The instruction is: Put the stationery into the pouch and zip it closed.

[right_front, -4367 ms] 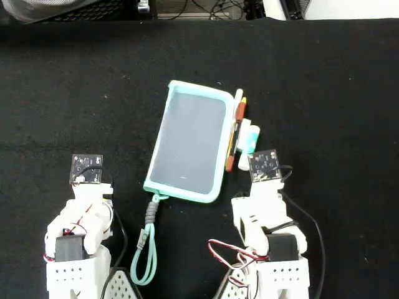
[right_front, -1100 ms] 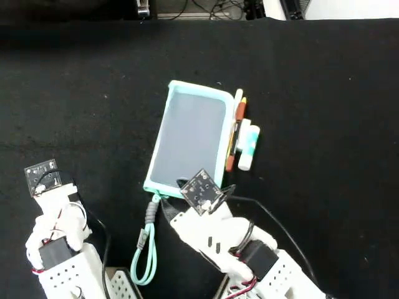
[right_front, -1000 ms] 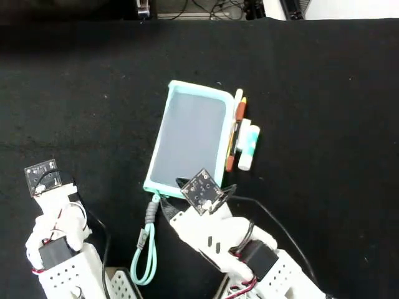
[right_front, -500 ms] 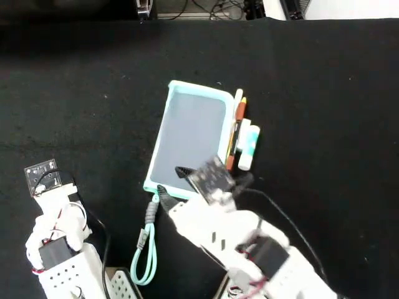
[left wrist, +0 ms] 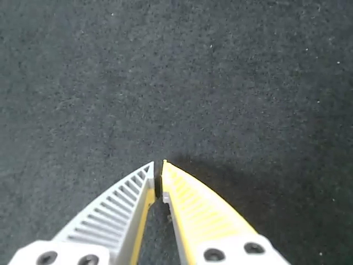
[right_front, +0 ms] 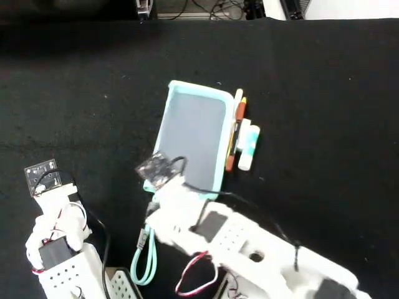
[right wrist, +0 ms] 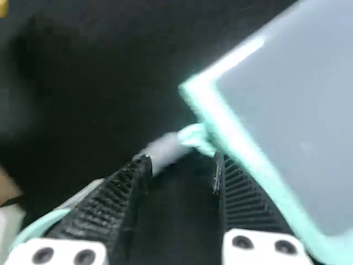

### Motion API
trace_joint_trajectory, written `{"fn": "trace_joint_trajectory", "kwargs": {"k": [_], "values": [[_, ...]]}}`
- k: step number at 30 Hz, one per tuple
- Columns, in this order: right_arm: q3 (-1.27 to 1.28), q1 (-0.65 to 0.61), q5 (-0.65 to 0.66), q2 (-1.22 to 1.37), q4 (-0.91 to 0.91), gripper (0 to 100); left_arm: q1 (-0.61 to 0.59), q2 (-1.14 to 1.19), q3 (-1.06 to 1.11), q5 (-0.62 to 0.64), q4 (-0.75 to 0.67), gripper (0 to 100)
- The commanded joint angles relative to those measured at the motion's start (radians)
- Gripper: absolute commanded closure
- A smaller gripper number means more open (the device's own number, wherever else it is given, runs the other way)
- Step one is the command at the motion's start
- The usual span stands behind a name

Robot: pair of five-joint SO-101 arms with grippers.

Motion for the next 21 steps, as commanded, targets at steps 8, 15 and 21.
{"fn": "trace_joint_trajectory", "kwargs": {"k": [8, 15, 21], "values": [[-0.166, 0.049, -0.032, 0.28, -0.083, 80.4, -0.005, -0.005, 0.013, 0.008, 0.012, 96], [-0.321, 0.083, -0.025, 0.455, 0.046, 80.8, -0.005, -0.005, 0.013, 0.008, 0.012, 96], [-0.421, 0.135, -0.021, 0.492, 0.288, 89.3, -0.005, -0.003, 0.013, 0.008, 0.012, 96]]}}
